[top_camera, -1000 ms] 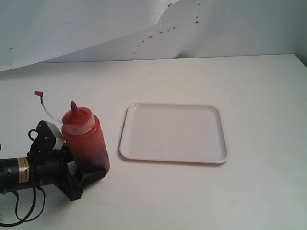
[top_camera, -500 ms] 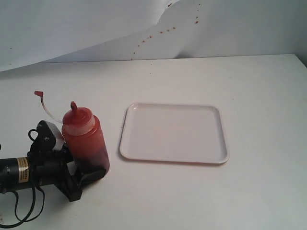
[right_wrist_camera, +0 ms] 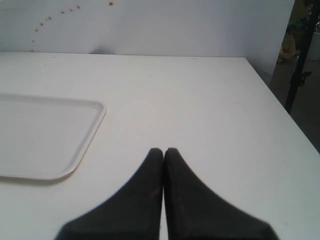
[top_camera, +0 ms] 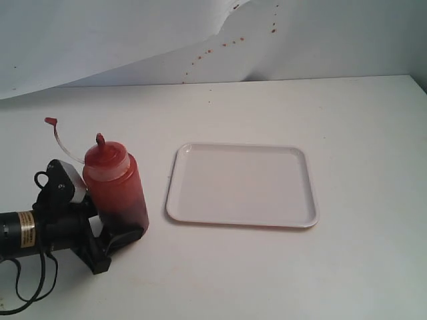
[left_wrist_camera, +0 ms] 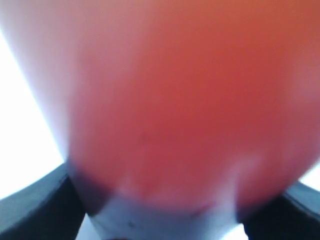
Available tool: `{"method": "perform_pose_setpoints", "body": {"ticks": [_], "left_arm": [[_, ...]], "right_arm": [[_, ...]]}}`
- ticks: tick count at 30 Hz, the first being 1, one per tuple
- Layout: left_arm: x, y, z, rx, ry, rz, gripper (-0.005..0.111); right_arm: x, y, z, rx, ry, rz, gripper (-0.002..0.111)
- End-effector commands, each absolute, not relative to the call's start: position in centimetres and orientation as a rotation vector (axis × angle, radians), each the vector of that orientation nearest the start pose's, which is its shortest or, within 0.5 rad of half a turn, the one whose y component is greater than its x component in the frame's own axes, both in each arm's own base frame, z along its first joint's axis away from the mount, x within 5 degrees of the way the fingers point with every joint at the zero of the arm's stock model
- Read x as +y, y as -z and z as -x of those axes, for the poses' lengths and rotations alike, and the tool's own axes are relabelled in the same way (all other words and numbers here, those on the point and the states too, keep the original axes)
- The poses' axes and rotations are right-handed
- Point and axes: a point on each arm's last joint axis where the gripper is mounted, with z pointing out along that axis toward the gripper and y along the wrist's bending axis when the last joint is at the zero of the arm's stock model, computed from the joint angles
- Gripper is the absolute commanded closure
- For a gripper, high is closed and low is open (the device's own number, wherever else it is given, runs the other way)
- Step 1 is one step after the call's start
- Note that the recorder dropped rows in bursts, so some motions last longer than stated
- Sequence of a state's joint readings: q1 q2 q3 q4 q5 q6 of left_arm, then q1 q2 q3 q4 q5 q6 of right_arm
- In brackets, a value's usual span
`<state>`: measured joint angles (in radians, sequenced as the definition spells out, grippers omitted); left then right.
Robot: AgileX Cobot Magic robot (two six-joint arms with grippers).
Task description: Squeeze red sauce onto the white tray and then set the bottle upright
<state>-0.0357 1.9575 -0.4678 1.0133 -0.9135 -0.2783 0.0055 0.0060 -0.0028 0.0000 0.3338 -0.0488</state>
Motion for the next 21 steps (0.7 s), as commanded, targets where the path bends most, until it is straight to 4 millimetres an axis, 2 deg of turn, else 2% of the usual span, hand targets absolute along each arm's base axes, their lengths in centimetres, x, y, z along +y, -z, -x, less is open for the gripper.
{"method": "perform_pose_setpoints", "body": {"ticks": [1,3,5,7,11,14,17,21], "left_arm": [[-7.1,-10.2,-25.6,1.892,0.599,-0.852,0.107],[-7.1,-11.2,-25.7,1.858,0.581,-0.855,0.107],[-7.0,-12.2,-25.9,1.829,0.551,-0.826,0.107],[-6.8,-13.5,-26.6,1.793,0.509,-0.779,0.107],[-6.8,-15.7,-28.2,1.731,0.432,-0.776,0.107],[-7.5,-16.6,-29.9,1.771,0.333,-0.839,0.107],[-9.3,-17.7,-31.5,1.783,0.251,-0.912,0.107],[-11.3,-20.3,-33.2,1.645,0.165,-1.017,0.107]], "right_arm": [[-0.2,-18.4,-5.4,1.809,0.108,0.105,0.108],[-0.3,-18.7,-5.5,1.771,0.174,0.158,0.108],[0.1,-19.5,-5.6,1.687,-0.001,0.012,0.108],[0.0,-21.0,-5.6,1.522,-0.024,-0.017,0.108],[-0.6,-23.7,-5.1,1.196,-0.228,-0.242,0.108],[-0.4,-23.9,-5.0,1.181,-0.271,-0.248,0.108],[-0.2,-24.7,-5.2,1.19,-0.309,-0.246,0.108],[0.4,-26.6,-7.2,1.313,-0.357,-0.213,0.108]]}}
